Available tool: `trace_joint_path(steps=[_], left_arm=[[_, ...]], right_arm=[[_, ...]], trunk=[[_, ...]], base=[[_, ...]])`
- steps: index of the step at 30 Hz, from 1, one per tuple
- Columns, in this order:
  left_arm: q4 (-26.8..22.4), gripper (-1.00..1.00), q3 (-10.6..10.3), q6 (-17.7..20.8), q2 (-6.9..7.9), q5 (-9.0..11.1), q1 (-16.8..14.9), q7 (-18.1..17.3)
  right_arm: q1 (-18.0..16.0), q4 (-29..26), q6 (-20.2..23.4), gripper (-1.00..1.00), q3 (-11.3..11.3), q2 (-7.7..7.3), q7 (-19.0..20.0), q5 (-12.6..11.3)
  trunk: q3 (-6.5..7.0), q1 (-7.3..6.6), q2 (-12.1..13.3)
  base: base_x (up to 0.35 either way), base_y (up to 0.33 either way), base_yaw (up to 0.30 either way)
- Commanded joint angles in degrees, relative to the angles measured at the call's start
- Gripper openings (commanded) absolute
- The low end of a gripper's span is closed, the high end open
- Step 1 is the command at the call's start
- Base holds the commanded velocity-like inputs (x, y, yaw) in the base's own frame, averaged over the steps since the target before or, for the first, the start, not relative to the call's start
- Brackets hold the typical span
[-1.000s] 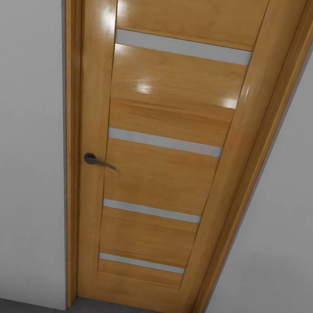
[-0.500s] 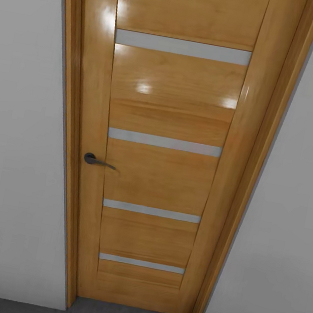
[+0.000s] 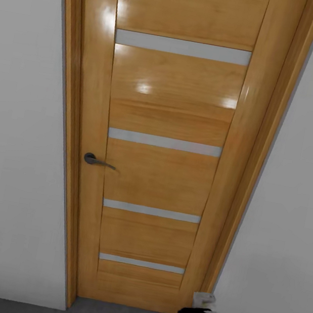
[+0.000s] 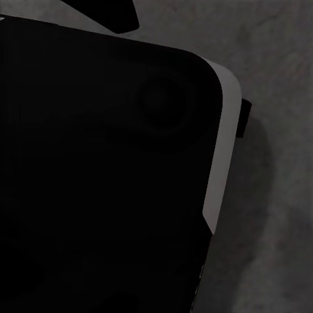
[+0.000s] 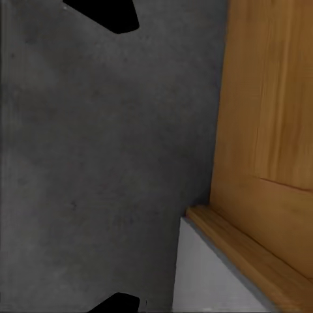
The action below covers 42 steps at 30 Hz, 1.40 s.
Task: Move the two storage containers from the living room to the garage. In the garage, place one container on the floor and stack the other container on top of it (either order is fine).
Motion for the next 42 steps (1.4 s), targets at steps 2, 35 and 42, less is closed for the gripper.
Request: trace_joint_path(steps=[2, 35, 42], left_arm=[[-0.06, 1.00, 0.43, -0.09, -0.03, 0.08, -0.01, 0.06], [-0.06, 1.00, 0.43, -0.09, -0.03, 0.01, -0.03, 0.06], [-0.06, 1.00, 0.43, -0.14, -0.03, 0.00, 0.01, 0.06]], right_arm=[[-2.05, -0.11, 1.00, 1.00, 0.04, 0.34, -0.06, 0.57], [-30.37, -3.60, 14.46, 1.00, 9.78, 9.43, 0.71, 3.50], [-30.56, -9.57, 12.52, 1.00, 25.67, 9.43, 7.95, 3.36]], trunk=[[-0.07, 0.00, -0.03], [-0.07, 0.00, -0.03], [-0.07, 0.00, -0.03]], base=[[0.000, 0.000, 0.000], [0.000, 0.000, 0.000], [0.000, 0.000, 0.000]])
